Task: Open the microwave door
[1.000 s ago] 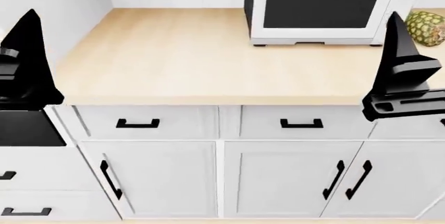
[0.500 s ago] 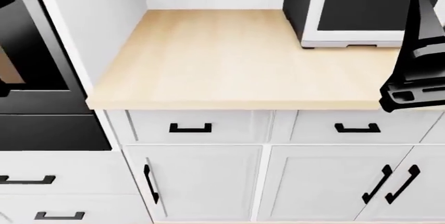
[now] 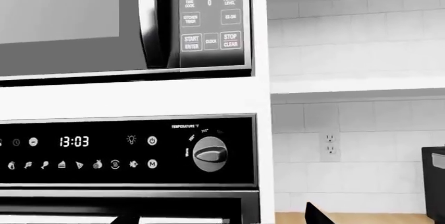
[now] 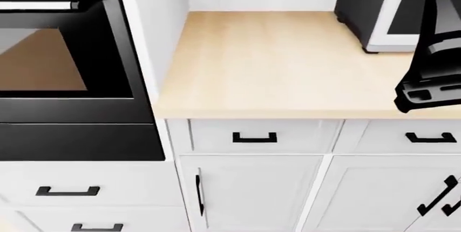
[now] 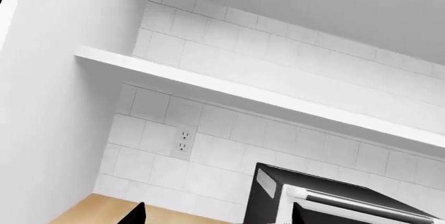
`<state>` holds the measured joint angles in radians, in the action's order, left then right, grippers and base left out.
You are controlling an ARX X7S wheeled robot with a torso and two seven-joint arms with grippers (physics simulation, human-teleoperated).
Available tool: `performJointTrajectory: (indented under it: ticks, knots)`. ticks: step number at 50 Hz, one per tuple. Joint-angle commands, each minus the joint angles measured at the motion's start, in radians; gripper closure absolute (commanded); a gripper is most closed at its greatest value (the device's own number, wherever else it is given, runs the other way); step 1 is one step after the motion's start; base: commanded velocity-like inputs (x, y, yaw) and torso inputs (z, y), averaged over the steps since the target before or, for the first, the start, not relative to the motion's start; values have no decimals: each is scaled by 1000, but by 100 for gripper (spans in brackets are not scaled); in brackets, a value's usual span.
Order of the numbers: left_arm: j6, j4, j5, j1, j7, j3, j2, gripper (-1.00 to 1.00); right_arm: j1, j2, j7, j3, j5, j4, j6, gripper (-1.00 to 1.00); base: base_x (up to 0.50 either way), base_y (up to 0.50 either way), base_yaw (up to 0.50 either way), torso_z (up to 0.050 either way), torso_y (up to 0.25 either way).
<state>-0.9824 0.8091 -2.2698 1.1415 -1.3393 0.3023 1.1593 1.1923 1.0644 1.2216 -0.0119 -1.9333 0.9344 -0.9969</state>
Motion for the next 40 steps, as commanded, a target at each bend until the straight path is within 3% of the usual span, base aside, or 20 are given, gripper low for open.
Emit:
performJointTrajectory:
  ticks: [1,7,14,25,36,40]
  knots:
    - [11,-20,-25,6,18,32,15,-100,54,12,15,-29,-28,-4,-5,-100,70,500,0,0,0]
    - [18,-3,-24,9,30,13,-5,-100,51,23,18,-20,-36,0,1,-100,74,500,0,0,0]
    - [31,-4,-41,62,17,-18,61,-100,145,43,28,-57,-83,-4,-9,-100,248,459,0,0,0]
    - [44,-1,-44,80,25,-29,72,-100,192,52,41,-72,-110,-10,-4,-100,362,426,0,0,0]
    - [97,4,-50,184,37,-95,102,-100,182,72,38,-46,-118,-6,9,-100,328,213,0,0,0]
    - [138,-19,-58,330,61,-205,93,-100,187,73,46,-61,-121,-14,5,-100,142,17,0,0,4]
